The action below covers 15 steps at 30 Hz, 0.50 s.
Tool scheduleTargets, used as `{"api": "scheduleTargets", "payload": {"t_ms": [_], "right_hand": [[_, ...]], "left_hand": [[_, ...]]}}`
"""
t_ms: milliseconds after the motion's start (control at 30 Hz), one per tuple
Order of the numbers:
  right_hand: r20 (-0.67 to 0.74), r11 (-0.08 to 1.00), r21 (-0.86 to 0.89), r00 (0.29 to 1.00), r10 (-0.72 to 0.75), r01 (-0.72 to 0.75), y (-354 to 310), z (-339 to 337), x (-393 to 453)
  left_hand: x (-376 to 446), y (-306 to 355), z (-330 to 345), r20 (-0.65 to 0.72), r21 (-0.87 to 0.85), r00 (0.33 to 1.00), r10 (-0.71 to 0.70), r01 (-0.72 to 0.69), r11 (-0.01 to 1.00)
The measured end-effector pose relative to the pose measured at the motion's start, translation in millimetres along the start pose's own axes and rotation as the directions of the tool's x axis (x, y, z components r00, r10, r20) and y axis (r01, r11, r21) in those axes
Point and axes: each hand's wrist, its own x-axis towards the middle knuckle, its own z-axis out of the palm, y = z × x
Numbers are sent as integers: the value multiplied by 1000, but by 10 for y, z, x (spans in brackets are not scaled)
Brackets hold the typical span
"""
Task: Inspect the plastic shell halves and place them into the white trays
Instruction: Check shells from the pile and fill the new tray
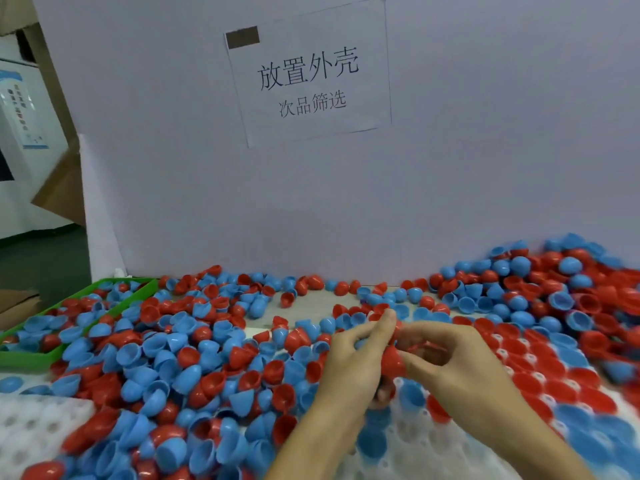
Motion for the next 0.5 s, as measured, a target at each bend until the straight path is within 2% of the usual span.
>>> {"api": "scheduleTargets", "payload": {"t_ms": [133,233,333,433,500], "right_hand": [[-29,997,32,997,-70,71,-44,25,-9],[-48,996,-81,998,-51,47,-77,-65,-29],[9,956,-285,997,72,-66,-152,-227,-74],[128,824,-553,964,234,-127,-226,-254,-136],[159,728,-671,930,331,-145,-214,-139,-155]], "left_hand": [[-14,-16,14,-30,89,995,91,-88,992],[1,-28,-5,-81,94,990,114,-106,990],[33,0,-48,-116,-17,987,110,-112,994],[63,23,-97,-118,-150,989,88,-106,983],[65,45,-116,-91,-223,993,69,-88,971]]}}
